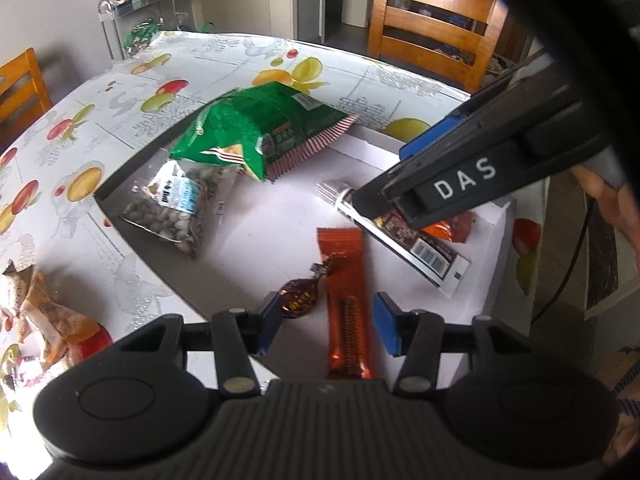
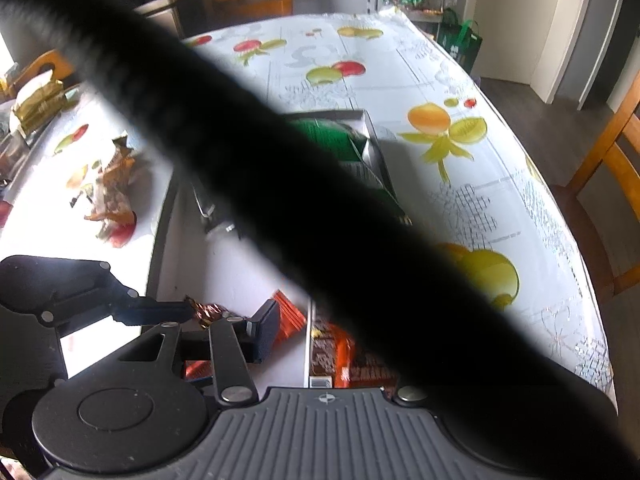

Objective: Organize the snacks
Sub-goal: 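Open the left tool to release the orange wafer bar into the box, then withdraw both tools from the box toward the remaining snacks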

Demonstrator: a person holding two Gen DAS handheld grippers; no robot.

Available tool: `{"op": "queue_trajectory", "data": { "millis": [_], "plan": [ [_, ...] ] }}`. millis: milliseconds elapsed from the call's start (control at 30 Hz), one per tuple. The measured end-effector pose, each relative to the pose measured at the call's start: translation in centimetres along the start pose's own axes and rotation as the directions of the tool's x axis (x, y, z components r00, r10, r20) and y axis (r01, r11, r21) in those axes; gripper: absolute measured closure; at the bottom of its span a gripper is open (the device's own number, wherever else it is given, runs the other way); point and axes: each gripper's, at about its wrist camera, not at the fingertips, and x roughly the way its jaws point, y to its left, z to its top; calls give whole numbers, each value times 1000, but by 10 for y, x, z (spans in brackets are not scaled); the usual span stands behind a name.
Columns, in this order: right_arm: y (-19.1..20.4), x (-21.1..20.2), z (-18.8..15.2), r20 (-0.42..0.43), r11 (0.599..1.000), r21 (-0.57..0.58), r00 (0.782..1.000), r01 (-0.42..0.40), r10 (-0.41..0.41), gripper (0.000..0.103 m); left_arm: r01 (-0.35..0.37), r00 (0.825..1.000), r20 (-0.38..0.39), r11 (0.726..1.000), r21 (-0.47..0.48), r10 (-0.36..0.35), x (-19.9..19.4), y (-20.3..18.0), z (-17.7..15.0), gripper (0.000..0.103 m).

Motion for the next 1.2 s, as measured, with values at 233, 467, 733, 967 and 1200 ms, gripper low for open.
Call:
{"op": "queue_trajectory", "data": {
  "millis": [233, 467, 733, 967, 1200],
  "plan": [
    [15, -6, 11, 35, 999, -34, 999, -30, 31, 50, -21, 1000, 14, 999, -31, 22, -7, 10, -1, 54],
    [35, -7, 20, 39, 994, -80, 996, -75, 79, 49, -47, 998, 46, 997, -60, 49, -21, 24, -7, 54],
    [59, -4, 30, 40, 984, -125, 990, -129, 134, 49, -76, 993, 79, 985, -153, 89, -41, 48, -20, 54],
    [84, 1, 38, 30, 969, -177, 983, -171, 179, 49, -141, 985, 66, 967, -210, 158, -53, 70, -31, 54],
    [101, 3, 46, 28, 958, -209, 979, -194, 204, 49, -219, 971, 29, 936, -276, 236, -57, 94, -42, 54]
  ]
}}
